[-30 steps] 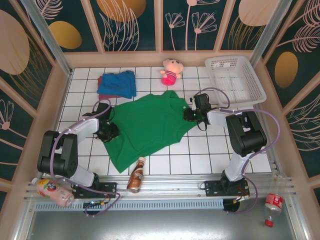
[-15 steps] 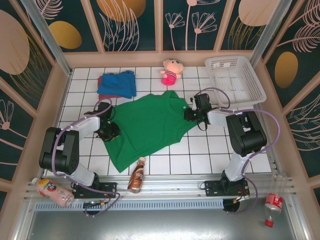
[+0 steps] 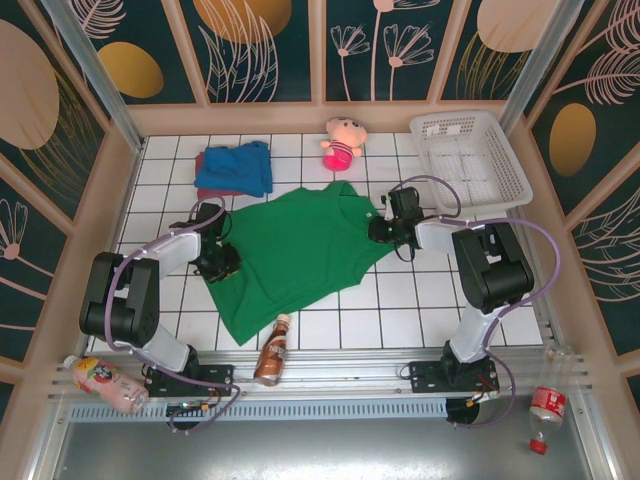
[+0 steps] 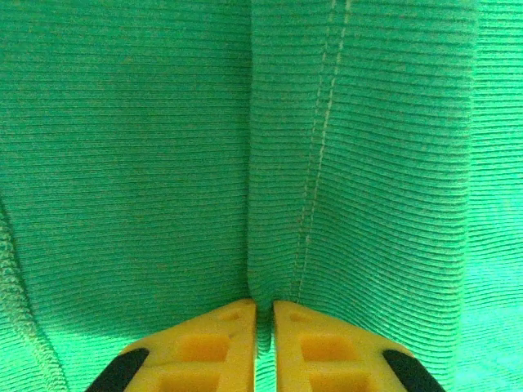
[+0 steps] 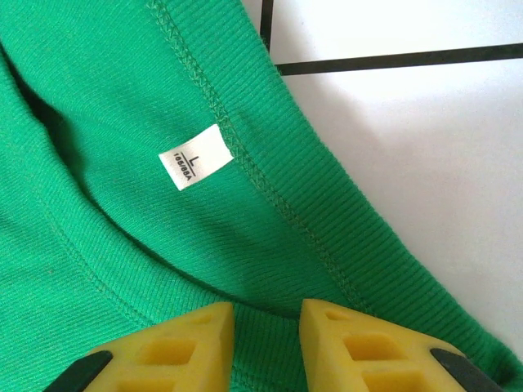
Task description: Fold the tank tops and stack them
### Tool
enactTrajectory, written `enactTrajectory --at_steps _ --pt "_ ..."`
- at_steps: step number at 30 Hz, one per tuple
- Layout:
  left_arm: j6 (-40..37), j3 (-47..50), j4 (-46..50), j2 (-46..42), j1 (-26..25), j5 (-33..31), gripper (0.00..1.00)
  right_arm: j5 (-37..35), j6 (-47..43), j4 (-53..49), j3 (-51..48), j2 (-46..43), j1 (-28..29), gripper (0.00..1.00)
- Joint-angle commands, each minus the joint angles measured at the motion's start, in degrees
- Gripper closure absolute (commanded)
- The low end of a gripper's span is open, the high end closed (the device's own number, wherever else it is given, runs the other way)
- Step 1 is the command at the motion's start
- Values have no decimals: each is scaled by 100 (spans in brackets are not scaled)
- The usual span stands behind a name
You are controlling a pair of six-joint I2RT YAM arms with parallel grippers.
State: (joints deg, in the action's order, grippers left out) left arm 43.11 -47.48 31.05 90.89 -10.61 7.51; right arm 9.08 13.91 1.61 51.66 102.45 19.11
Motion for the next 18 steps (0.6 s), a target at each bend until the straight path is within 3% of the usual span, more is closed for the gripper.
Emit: enactTrajectory --at_steps 1,5,18 --pt "-119 -60 53 112 -42 -6 90 23 86 -470 -253 128 -46 71" --pt "-144 -141 180 50 -40 -90 100 7 90 -484 -245 123 -48 72" --pt "-487 -176 1432 -449 -15 -1253 100 -130 143 -529 -308 101 -126 73"
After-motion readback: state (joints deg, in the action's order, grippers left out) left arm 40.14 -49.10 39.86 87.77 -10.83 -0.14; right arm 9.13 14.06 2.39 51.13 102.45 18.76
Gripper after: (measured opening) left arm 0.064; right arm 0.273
